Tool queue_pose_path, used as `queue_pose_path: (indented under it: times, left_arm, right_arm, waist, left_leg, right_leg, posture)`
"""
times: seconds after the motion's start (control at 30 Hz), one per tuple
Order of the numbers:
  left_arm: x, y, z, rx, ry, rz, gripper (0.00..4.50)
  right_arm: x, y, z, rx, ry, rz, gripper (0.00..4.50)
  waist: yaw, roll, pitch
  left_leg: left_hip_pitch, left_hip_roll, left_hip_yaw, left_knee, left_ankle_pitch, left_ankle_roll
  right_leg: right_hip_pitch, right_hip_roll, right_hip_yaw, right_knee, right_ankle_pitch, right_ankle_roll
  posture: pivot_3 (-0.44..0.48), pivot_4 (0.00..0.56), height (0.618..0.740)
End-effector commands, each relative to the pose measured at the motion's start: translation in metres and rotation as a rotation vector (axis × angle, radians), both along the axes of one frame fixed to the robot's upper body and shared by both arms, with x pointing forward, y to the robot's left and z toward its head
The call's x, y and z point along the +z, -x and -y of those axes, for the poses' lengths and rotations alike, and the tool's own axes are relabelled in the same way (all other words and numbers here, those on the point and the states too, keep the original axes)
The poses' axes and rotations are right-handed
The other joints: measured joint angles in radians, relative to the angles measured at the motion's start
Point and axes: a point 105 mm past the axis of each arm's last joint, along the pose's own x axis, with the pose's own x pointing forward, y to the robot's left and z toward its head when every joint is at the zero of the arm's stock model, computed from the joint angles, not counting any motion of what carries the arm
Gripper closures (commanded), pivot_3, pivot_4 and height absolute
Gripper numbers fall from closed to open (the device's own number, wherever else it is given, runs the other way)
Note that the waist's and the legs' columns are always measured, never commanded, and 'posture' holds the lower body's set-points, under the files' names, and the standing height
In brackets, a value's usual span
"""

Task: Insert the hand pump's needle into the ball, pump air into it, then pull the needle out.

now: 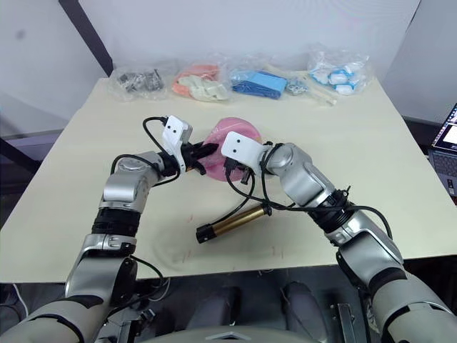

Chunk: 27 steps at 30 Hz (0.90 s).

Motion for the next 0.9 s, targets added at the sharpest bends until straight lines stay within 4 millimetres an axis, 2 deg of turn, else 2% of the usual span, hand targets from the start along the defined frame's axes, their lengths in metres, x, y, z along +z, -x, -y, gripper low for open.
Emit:
queue_pose_path:
  times: [0.03,0.27,0.4,0.9]
  left_arm:
    - [-0.055,0.016,0.006,-0.023,-0.045,-0.208,4.50]
    - [-0.058,0.018,0.006,-0.024,-0.041,-0.229,4.50]
    - [-0.061,0.018,0.005,-0.017,-0.038,-0.247,4.50]
    - [-0.067,0.022,0.003,-0.006,-0.031,-0.290,4.50]
  right_arm:
    - [-0.003,0.001,-0.011,0.020,0.029,-0.035,3.98]
    - [-0.012,-0.005,-0.014,0.003,0.100,-0.076,3.98]
    - [-0.022,-0.008,-0.015,0.001,0.151,-0.107,3.98]
    - [-0.049,-0.017,-0.026,0.011,0.208,-0.158,3.98]
  waist:
    - [0.000,0.000,0.000]
    - [-0.003,-0.001,-0.002]
    - [-0.004,-0.002,-0.002]
    - [-0.028,-0.003,-0.013]
  left_leg:
    - [0.000,0.000,0.000,0.000,0.000,0.000]
    - [0.002,0.000,0.000,0.000,0.000,0.000]
    - [0.010,0.001,0.001,-0.001,0.000,0.000]
    - [0.023,0.002,0.001,-0.003,0.000,0.000]
  right_leg:
    - [0.000,0.000,0.000,0.000,0.000,0.000]
    - [0.001,0.000,0.000,0.001,0.001,-0.001]
    - [0.008,0.000,0.001,0.001,0.000,0.000]
    - [0.020,0.001,0.001,0.001,-0.001,0.000]
  posture:
    - [0.000,0.150,0.740]
    - [0.000,0.150,0.740]
    - [0.000,0.150,0.740]
    - [0.000,0.150,0.740]
